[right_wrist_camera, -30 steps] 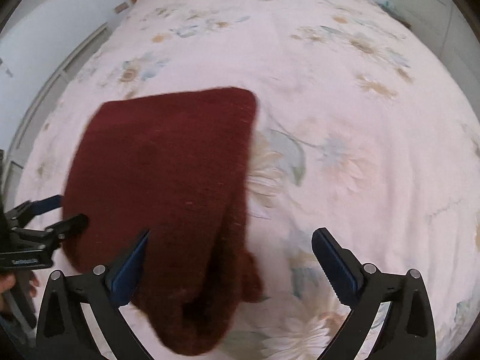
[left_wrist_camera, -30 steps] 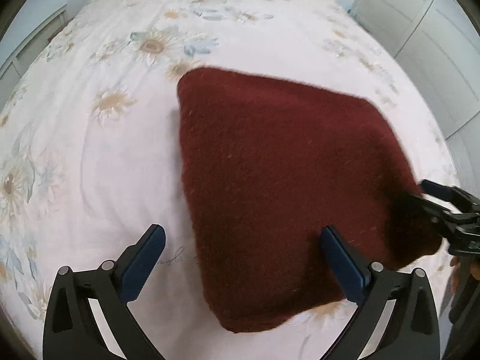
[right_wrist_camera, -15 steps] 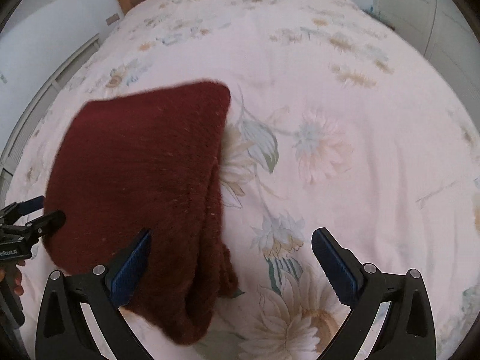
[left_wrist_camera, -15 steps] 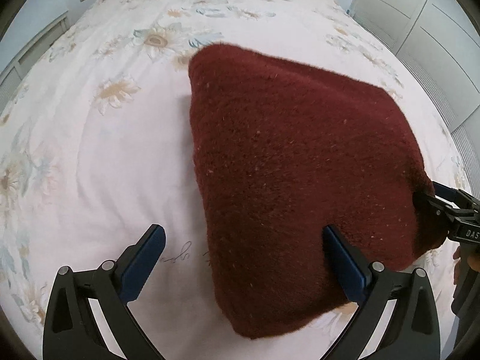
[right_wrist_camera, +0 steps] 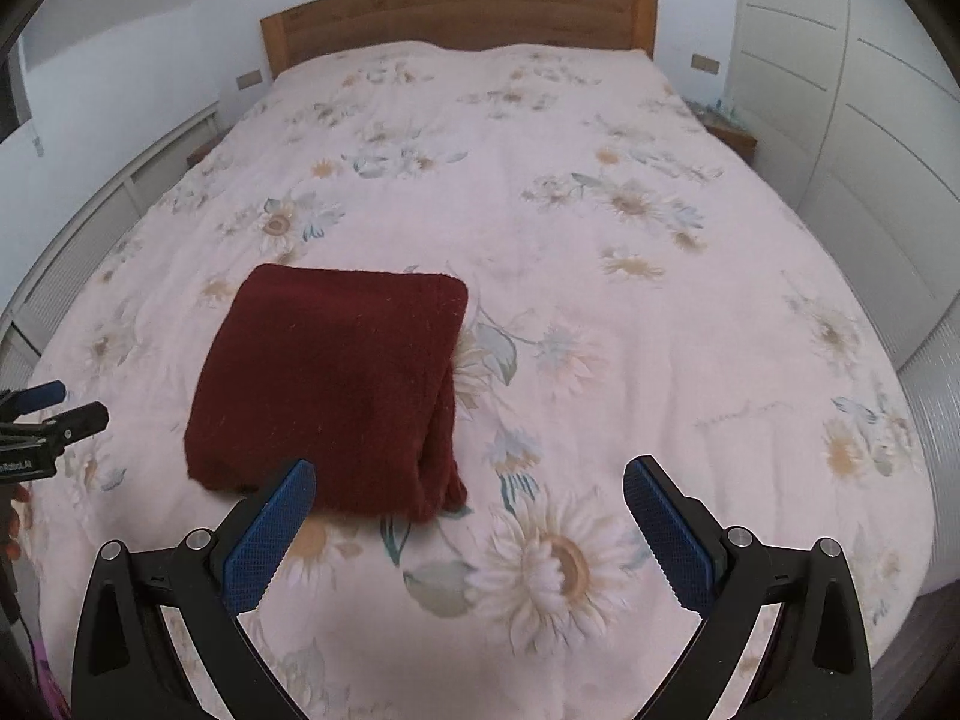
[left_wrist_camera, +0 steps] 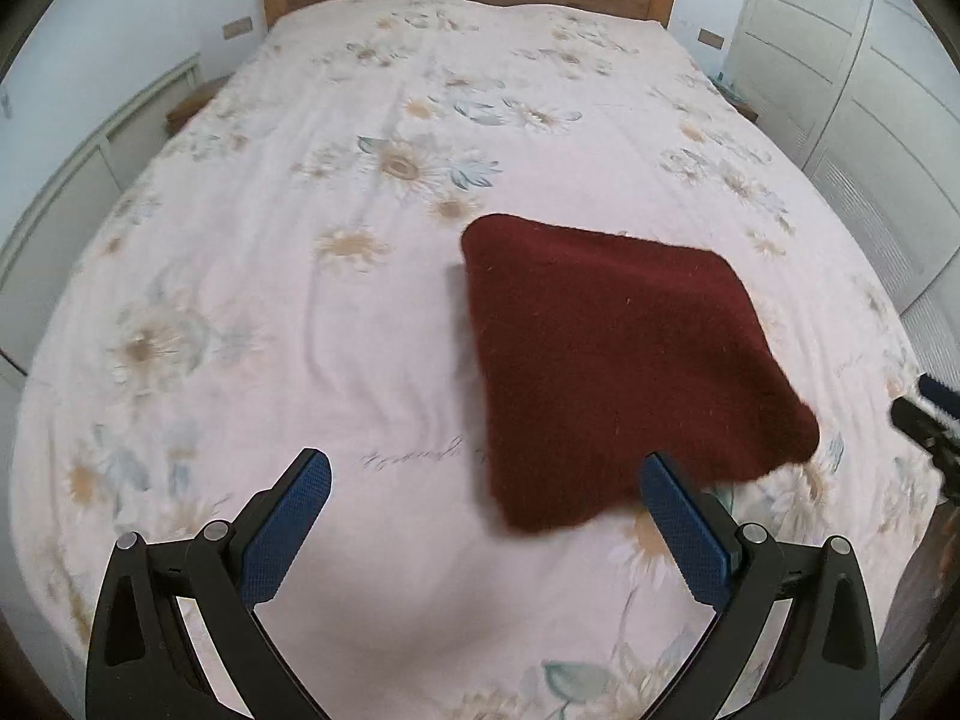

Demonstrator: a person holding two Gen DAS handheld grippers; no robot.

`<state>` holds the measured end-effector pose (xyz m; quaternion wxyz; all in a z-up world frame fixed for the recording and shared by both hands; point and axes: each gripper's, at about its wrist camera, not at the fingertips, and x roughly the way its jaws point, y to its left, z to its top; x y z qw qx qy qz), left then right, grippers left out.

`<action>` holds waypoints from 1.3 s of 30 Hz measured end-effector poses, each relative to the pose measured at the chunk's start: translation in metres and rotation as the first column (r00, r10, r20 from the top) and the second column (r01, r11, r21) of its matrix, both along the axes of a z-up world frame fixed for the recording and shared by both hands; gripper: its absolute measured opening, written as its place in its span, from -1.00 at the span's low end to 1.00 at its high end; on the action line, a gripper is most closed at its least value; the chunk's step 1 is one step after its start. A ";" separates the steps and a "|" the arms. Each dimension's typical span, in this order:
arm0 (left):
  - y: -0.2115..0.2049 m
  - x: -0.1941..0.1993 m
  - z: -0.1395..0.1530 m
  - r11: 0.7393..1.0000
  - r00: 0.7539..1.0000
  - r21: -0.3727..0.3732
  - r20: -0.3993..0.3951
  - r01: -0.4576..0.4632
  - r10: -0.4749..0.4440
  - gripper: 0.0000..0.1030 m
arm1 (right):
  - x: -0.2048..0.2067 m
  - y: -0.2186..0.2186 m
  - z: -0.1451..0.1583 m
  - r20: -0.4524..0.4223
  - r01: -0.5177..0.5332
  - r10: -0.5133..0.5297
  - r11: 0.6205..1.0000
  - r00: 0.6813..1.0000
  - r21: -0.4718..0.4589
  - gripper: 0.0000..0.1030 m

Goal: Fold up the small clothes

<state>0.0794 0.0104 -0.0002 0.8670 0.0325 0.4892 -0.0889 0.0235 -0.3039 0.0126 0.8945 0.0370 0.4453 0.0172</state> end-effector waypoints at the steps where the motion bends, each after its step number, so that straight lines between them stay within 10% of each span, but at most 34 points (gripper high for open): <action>1: -0.002 -0.005 0.003 1.000 1.000 0.013 0.010 0.000 0.000 0.98 | -0.008 -0.001 0.002 0.000 0.005 -0.005 1.000 1.000 -0.004 0.99; 39: 0.016 -0.052 -0.025 0.992 0.997 0.106 0.002 -0.071 0.071 0.98 | -0.065 -0.003 0.002 -0.019 0.034 -0.035 0.998 0.999 -0.043 0.99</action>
